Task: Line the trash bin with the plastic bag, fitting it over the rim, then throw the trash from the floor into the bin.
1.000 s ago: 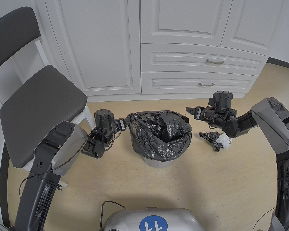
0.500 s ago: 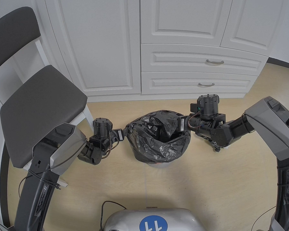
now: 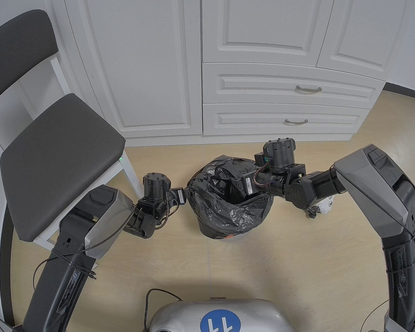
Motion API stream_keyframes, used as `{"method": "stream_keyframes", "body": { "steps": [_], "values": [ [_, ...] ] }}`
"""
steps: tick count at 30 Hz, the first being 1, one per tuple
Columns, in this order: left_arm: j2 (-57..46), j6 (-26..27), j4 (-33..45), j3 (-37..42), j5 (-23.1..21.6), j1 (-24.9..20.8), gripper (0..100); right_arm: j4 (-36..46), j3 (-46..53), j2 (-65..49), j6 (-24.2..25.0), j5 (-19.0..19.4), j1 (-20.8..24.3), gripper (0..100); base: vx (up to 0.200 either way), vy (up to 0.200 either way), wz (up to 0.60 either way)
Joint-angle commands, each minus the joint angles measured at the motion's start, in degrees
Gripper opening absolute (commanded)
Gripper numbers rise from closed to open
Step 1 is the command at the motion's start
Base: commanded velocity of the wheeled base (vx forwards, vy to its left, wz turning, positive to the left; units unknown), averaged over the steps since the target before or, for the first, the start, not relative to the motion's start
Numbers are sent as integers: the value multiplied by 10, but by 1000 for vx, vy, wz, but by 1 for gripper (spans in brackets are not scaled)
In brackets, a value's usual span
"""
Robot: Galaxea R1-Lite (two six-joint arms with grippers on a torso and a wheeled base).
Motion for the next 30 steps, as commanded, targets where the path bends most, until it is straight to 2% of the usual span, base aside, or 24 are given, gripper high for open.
{"method": "stream_keyframes", "body": {
  "steps": [1,4,8,11,16,25,30],
  "values": [
    [-38,-4,-10,45,3,-3,100,124,-94,13,-54,-33,11,100,0,0,0],
    [-74,-4,-23,97,1,-4,100,192,-131,18,-68,-42,22,100,0,0,0],
    [-85,-4,-58,137,2,-6,100,225,-127,16,-106,-59,29,100,0,0,0],
    [-96,-4,-86,178,1,-7,100,224,-65,-8,-154,-62,30,100,0,0,0],
    [-119,-5,-148,255,-3,-7,100,213,41,-57,-197,-56,38,100,0,0,0],
    [-159,-5,-228,355,-15,-7,100,198,153,-114,-222,-49,57,100,0,0,0],
    [-179,-5,-236,372,-20,-12,100,171,150,-123,-221,-49,64,100,0,0,0]
  ]
}}
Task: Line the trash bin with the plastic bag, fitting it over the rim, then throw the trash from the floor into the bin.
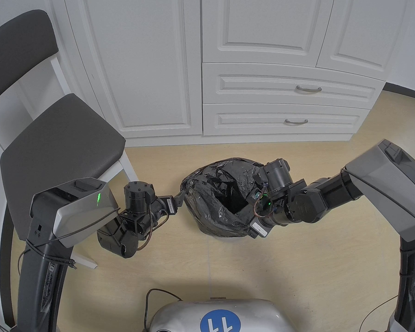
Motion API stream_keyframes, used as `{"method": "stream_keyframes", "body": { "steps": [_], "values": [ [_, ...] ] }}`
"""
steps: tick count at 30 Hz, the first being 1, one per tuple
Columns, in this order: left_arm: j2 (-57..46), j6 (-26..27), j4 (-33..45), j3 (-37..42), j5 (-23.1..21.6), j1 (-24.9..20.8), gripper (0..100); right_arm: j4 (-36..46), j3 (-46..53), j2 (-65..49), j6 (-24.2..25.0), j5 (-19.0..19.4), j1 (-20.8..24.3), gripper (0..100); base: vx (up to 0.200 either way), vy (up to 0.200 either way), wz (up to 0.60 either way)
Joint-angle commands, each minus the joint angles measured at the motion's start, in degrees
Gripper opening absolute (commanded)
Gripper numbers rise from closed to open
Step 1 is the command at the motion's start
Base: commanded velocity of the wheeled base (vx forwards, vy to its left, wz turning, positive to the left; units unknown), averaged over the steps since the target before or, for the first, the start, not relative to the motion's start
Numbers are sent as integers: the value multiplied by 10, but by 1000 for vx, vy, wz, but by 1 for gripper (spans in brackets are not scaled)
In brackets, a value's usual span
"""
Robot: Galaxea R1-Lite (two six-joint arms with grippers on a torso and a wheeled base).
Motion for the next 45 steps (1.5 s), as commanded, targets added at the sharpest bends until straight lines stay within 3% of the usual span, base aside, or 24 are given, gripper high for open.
{"method": "stream_keyframes", "body": {
  "steps": [1,7,11,14,18,23,26,32,38,45],
  "values": [
    [-34,0,-4,22,-2,-8,100,-19,4,-29,1,1,9,100,0,0,0],
    [-36,1,6,1,-8,-21,100,-66,-46,20,3,-16,-1,100,0,0,0],
    [-28,1,51,-47,-11,-38,100,-75,-63,75,-3,-65,-18,100,0,0,0],
    [-20,2,82,-82,-7,-48,100,-76,-53,84,-5,-79,-22,100,0,0,0],
    [-9,5,111,-119,-5,-63,100,-79,-28,70,-10,-82,-27,100,0,0,0],
    [3,8,200,-190,-2,-86,100,-85,23,20,-71,-84,-41,100,0,0,0],
    [5,16,236,-213,0,-90,100,-91,32,14,-72,-84,-41,100,0,0,0],
    [21,47,386,-330,57,-105,100,-204,28,36,-69,-83,-41,100,0,0,0],
    [27,46,574,-419,106,-107,100,-214,22,42,-68,-83,-48,100,0,0,0],
    [10,43,618,-409,134,-103,100,-213,1,50,-67,-83,-69,100,0,0,0]
  ]
}}
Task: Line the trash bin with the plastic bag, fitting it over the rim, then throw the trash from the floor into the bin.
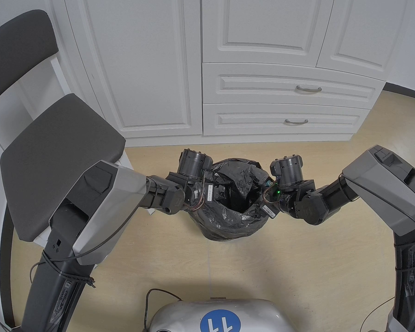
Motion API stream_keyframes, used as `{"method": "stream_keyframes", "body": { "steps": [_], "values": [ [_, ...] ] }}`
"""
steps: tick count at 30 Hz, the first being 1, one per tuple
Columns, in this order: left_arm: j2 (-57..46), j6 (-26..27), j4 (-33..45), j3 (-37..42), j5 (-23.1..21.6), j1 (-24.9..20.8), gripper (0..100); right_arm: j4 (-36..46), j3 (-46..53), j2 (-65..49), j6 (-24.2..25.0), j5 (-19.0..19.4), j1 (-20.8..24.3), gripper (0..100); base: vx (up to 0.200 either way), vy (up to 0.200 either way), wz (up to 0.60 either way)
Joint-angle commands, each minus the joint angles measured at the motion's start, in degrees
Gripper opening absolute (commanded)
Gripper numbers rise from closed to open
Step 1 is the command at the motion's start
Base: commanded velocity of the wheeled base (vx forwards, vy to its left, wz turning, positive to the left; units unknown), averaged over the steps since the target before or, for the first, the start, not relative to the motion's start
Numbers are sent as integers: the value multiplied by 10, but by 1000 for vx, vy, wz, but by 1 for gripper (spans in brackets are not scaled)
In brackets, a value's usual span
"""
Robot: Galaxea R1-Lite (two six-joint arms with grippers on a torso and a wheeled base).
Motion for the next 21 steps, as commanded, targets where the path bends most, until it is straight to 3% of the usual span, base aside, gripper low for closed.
{"method": "stream_keyframes", "body": {
  "steps": [1,6,12,21],
  "values": [
    [-17,0,9,22,15,3,100,-4,-27,17,0,0,-21,100,0,0,0],
    [-22,-3,0,75,13,12,100,-3,-67,35,11,0,-29,100,0,0,0],
    [-23,-50,-24,103,8,22,100,3,-138,62,58,-1,-19,100,0,0,0],
    [-24,-71,-86,111,1,13,100,103,-231,120,126,7,16,100,0,0,0]
  ]
}}
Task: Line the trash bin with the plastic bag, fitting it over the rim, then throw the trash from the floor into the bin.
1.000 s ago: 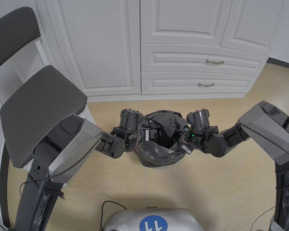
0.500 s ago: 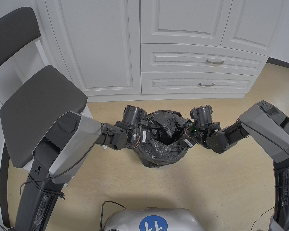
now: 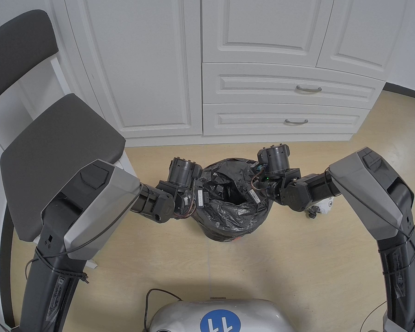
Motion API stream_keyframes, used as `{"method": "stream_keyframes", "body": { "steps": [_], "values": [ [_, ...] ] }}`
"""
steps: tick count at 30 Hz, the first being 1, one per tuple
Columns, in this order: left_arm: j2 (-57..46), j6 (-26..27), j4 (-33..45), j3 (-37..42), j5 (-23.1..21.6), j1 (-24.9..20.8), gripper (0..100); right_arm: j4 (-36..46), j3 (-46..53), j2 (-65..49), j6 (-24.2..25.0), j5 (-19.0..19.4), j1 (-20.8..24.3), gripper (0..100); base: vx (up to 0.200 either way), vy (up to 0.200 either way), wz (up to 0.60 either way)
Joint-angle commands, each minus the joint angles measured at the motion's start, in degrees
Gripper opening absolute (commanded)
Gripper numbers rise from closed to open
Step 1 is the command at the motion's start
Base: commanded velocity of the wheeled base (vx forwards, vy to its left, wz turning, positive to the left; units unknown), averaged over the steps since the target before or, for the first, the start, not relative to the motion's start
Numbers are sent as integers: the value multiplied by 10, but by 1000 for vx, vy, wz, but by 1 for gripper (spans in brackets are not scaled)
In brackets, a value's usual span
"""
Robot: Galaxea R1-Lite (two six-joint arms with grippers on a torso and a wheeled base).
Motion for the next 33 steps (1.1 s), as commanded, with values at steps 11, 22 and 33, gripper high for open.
{"method": "stream_keyframes", "body": {
  "steps": [11,22,33],
  "values": [
    [2,-1,-14,20,-2,-2,100,48,-214,165,66,-6,-7,100,0,0,0],
    [-20,1,-118,121,-21,-13,100,42,-214,160,94,-4,-18,100,0,0,0],
    [-28,0,-162,154,-25,-15,100,84,-200,63,116,-5,4,100,0,0,0]
  ]
}}
